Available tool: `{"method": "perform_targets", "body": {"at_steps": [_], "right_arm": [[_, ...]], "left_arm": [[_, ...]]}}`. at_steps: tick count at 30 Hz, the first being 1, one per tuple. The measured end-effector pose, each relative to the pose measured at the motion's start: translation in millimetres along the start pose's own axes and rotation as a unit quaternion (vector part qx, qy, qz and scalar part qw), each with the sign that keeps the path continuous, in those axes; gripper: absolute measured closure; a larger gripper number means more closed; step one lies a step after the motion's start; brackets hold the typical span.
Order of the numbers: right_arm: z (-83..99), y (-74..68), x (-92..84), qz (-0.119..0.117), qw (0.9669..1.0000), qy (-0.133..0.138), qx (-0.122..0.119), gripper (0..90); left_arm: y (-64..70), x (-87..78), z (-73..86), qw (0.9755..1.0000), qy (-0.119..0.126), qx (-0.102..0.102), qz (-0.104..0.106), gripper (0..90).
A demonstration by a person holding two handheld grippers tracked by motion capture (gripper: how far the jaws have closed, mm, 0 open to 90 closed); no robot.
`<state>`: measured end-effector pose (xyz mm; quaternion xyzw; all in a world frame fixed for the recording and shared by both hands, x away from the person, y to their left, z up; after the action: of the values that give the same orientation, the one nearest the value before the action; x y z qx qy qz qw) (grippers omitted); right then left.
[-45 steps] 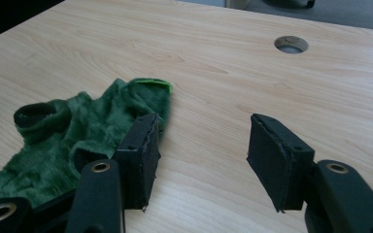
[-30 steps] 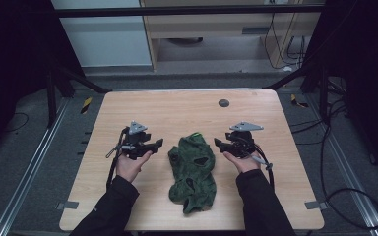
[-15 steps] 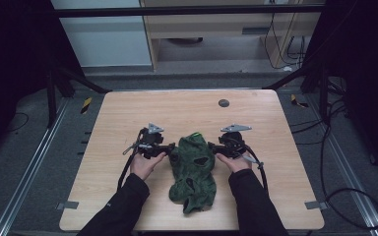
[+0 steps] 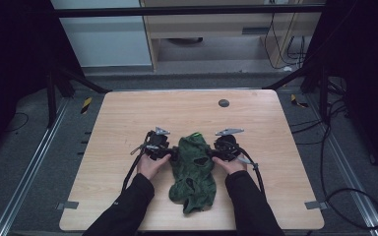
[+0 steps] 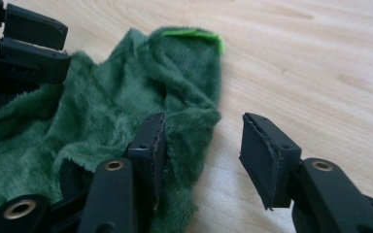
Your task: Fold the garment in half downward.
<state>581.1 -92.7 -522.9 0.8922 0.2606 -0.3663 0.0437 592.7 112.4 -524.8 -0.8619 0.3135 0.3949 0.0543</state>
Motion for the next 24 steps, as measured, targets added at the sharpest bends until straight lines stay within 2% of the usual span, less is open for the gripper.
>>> {"method": "perform_targets", "body": {"at_steps": [2, 6, 10, 11, 12, 13, 16, 21, 23, 24], "right_arm": [[3.5, -0.9, 3.8, -0.005, 0.9999, -0.010, 0.000, 56.3], [5.6, -2.0, 6.5, -0.009, 0.9998, -0.016, -0.004, 59.8], [7.2, -4.5, 8.7, -0.009, 0.9997, -0.022, -0.010, 66.3], [7.9, -5.4, 9.1, -0.013, 0.9995, -0.027, -0.011, 71.5], [7.9, -5.4, 9.1, -0.013, 0.9995, -0.027, -0.011, 71.5], [8.0, -5.9, 9.6, -0.015, 0.9994, -0.027, -0.015, 77.3], [8.3, -7.2, 10.6, -0.015, 0.9993, -0.032, -0.015, 81.2], [5.4, -9.7, 9.9, -0.014, 0.9990, -0.033, -0.027, 84.4], [1.5, -11.5, 5.5, -0.018, 0.9993, -0.026, -0.023, 84.6], [-1.4, -12.5, 2.4, -0.020, 0.9993, -0.018, -0.024, 84.5]], "left_arm": [[0.0, 1.9, 2.2, 1.0000, -0.006, -0.003, 0.005, 56.6], [-0.3, 5.0, 5.3, 0.9998, -0.016, -0.008, 0.010, 64.3], [2.1, 6.8, 7.0, 0.9998, -0.021, 0.002, 0.004, 70.4], [3.0, 6.6, 7.5, 0.9997, -0.023, 0.007, 0.001, 72.1], [3.0, 6.6, 7.5, 0.9997, -0.023, 0.007, 0.001, 73.8], [3.4, 6.6, 7.6, 0.9997, -0.024, 0.005, 0.002, 76.8], [3.3, 6.4, 7.9, 0.9996, -0.027, 0.005, 0.004, 80.6], [5.5, 3.0, 5.4, 0.9997, -0.019, 0.017, 0.002, 84.9], [6.6, -0.9, 2.9, 0.9996, -0.012, 0.024, 0.002, 85.3], [8.7, -7.6, -1.1, 0.9996, -0.002, 0.029, 0.003, 85.4]]}}
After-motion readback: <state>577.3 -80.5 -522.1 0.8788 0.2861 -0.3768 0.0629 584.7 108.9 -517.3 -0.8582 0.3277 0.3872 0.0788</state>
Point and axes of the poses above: each handheld gripper's, and its own axes: x roughly forward along the jaws, z roughly out of its underside, y roughly to its right, the point moved 6 cm from there along x, roughly forward along the jaws, and after that the axes turned 3 degrees about z, right-handed, at the moved point
